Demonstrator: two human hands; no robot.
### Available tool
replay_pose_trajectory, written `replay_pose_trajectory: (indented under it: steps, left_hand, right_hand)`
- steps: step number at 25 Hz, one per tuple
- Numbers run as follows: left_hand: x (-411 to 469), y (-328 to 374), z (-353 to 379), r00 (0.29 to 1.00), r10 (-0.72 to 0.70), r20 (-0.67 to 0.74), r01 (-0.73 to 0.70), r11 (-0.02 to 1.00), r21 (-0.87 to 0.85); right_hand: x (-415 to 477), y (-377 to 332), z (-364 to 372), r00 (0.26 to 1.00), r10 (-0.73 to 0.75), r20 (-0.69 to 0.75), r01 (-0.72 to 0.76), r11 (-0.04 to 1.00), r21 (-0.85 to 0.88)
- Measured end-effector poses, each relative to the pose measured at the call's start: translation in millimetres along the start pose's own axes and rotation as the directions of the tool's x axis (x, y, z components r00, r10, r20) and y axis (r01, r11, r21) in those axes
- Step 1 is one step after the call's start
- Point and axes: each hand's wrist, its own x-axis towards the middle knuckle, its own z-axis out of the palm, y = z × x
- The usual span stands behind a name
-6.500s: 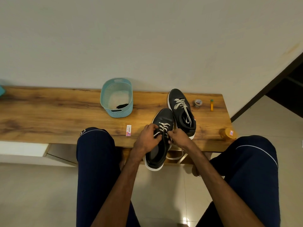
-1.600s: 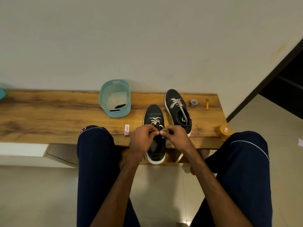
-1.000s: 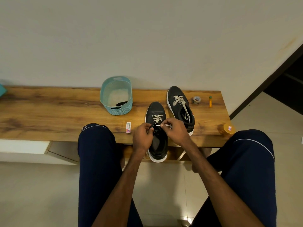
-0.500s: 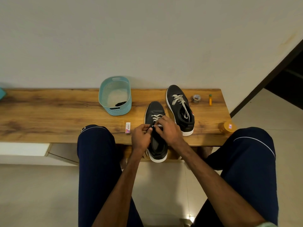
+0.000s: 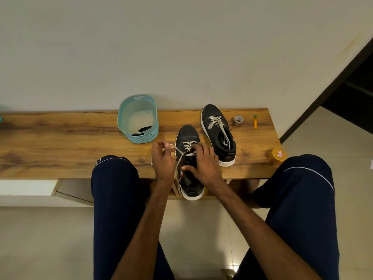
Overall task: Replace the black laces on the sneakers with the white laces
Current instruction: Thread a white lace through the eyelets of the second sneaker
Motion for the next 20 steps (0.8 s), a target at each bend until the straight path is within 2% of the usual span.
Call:
replay_pose_trajectory:
  steps: [3, 6, 8, 10, 11, 12, 13, 14, 15, 16, 18, 20]
  left_hand:
    - [3.8, 40.9, -25.5, 0.998, 0.066, -0.006, -0.064, 0.941, -0.332]
    - [8.7, 63.0, -53.5, 0.997, 0.066, 0.026, -0.042, 0.848, -0.529]
    - [11.3, 70.2, -75.7, 0.996, 0.053, 0.074, 0.01, 0.744, -0.669]
    - [10.4, 75.7, -92.3, 0.977, 0.049, 0.206, 0.141, 0.575, -0.806]
    - [7.4, 79.1, -96.5, 0.957, 0.053, 0.285, 0.21, 0.552, -0.807]
    - [4.4, 81.5, -96.9, 0.934, 0.04, 0.356, 0.256, 0.621, -0.741]
    - [1.3, 82.2, -92.7, 0.907, -0.004, 0.421, 0.279, 0.754, -0.595]
    - [-1.7, 79.4, -84.3, 0.881, -0.073, 0.468, 0.271, 0.888, -0.371]
    - [-4.0, 72.0, -73.8, 0.86, -0.16, 0.484, 0.24, 0.965, -0.107]
    - [-3.9, 59.8, -62.7, 0.862, -0.225, 0.454, 0.184, 0.974, 0.132]
    - [1.4, 31.9, -42.0, 0.937, -0.186, 0.296, 0.021, 0.876, 0.482]
    - [9.5, 8.0, -27.0, 0.97, -0.125, 0.207, -0.034, 0.778, 0.627]
  right_hand:
    - [-1.4, 2.2, 1.2, 0.996, 0.068, -0.053, -0.066, 0.997, 0.031]
    - [-3.1, 2.8, 1.1, 0.993, 0.089, -0.078, -0.09, 0.996, -0.002]
    - [-3.9, 3.2, 1.3, 0.991, 0.107, -0.076, -0.108, 0.994, -0.01]
    - [-4.5, 3.5, 1.2, 0.99, 0.121, -0.077, -0.122, 0.992, -0.011]
    - [-4.6, 3.7, 1.6, 0.989, 0.123, -0.076, -0.124, 0.992, -0.01]
    - [-4.3, 3.9, 1.6, 0.989, 0.123, -0.077, -0.124, 0.992, -0.009]
    - [-3.9, 4.1, 2.0, 0.989, 0.122, -0.077, -0.123, 0.992, -0.008]
    - [-3.6, 4.1, 2.3, 0.989, 0.122, -0.078, -0.123, 0.992, -0.009]
    - [-3.9, 3.8, 2.6, 0.989, 0.124, -0.077, -0.125, 0.992, -0.009]
    - [-4.1, 3.7, 2.7, 0.989, 0.127, -0.077, -0.128, 0.992, -0.008]
    - [-4.3, 4.6, 3.2, 0.989, 0.128, -0.077, -0.129, 0.992, -0.008]
    - [-5.1, 3.9, 3.6, 0.989, 0.124, -0.081, -0.125, 0.992, -0.012]
